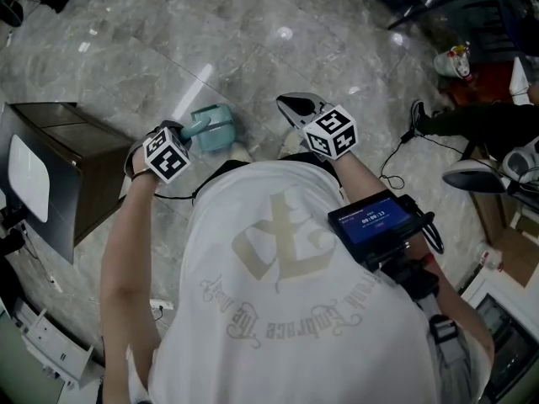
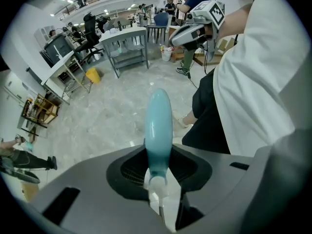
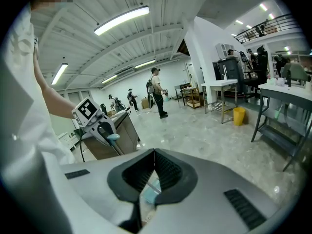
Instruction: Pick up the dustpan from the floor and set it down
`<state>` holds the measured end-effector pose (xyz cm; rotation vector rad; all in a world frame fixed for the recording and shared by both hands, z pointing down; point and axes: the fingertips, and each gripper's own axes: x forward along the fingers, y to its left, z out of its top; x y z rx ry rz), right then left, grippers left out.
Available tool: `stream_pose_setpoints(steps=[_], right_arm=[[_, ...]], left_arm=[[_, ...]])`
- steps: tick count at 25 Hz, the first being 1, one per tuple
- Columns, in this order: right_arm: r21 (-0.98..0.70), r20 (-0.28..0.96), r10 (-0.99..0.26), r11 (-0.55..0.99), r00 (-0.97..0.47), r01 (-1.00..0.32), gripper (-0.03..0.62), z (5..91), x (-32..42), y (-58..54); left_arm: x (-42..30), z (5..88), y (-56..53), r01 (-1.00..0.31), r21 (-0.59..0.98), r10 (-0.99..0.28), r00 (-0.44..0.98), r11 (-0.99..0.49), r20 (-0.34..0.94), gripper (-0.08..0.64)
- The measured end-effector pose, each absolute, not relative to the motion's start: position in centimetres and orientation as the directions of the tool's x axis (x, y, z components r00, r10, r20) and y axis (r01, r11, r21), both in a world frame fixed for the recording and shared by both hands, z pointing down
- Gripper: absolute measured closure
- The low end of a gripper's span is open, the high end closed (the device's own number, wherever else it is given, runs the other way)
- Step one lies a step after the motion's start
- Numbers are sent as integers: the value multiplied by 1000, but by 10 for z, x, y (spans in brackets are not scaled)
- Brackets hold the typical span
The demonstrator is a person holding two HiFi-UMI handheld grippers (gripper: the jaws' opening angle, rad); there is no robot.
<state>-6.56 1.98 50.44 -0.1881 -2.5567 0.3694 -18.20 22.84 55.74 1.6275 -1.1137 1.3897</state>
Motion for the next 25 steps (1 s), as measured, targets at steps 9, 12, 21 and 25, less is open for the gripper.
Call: stream_pose_setpoints(steps=[9, 12, 21, 25], right_arm=[[-279, 503, 212, 957, -838, 75, 577, 504, -110, 26], [-274, 502, 216, 958, -838, 83, 577, 502, -111, 25], [-286, 503, 246, 952, -829, 110, 577, 504, -113, 36], [-293, 499, 258, 949, -827, 119, 577, 502, -116, 42]], left_arm=[[-214, 560, 220, -937, 14, -176, 80, -349, 981, 436], [-214, 560, 220, -940, 12, -177, 76, -342, 981, 436], [-232, 562, 231, -975, -14, -192, 29, -221, 981, 436], [-240, 561, 234, -988, -26, -211, 7, -154, 977, 436]])
